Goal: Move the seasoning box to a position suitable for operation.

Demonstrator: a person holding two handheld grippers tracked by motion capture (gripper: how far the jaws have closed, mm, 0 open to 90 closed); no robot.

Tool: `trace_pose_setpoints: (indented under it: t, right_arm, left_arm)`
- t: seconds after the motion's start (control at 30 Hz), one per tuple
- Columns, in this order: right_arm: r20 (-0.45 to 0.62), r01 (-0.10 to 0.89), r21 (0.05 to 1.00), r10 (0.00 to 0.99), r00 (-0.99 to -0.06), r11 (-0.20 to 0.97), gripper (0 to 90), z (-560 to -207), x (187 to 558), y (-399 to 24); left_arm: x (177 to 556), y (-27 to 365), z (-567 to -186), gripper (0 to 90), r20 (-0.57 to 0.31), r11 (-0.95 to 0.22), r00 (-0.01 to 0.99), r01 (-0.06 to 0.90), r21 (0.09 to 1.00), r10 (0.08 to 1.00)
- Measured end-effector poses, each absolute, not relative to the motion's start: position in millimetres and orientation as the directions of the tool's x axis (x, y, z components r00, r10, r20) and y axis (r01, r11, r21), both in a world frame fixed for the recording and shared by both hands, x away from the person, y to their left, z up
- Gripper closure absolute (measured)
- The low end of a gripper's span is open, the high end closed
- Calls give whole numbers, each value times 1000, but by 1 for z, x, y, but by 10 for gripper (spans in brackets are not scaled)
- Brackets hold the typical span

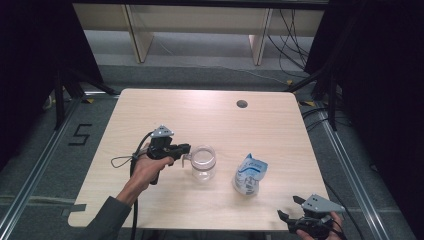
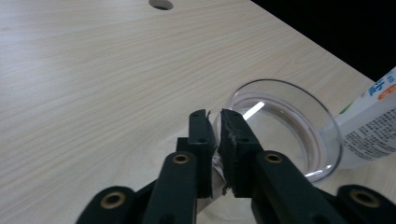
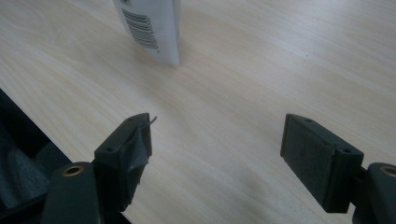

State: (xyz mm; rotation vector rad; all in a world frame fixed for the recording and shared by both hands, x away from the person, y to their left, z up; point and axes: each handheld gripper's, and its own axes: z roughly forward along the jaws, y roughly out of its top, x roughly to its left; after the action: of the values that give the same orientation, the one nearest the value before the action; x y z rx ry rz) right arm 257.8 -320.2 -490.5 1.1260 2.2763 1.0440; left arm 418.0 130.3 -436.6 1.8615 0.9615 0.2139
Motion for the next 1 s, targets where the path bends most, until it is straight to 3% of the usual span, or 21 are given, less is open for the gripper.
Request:
trace_pose_setpoints:
  t: [0.2,0.37,0.53,0.8,1.0]
  right_arm:
    - [-12,509,766,801,-599,393,257,-491,257,-321]
    - [-2,514,762,795,-607,395,257,-491,257,-319]
    - [10,531,758,806,-592,380,257,-491,255,-319]
    - [12,529,759,805,-594,379,257,-491,255,-318]
    - [-25,500,762,790,-613,412,257,-491,257,-319]
  left_arm:
    - [407,148,-432,625,-270,-112,688,456,883,674]
    - [395,161,-442,549,-218,-154,704,424,892,676]
    - [391,168,-461,513,-197,-156,702,405,901,684]
    - [391,156,-478,501,-65,-304,738,354,884,671]
    - [396,150,-487,515,-58,-310,726,362,879,685]
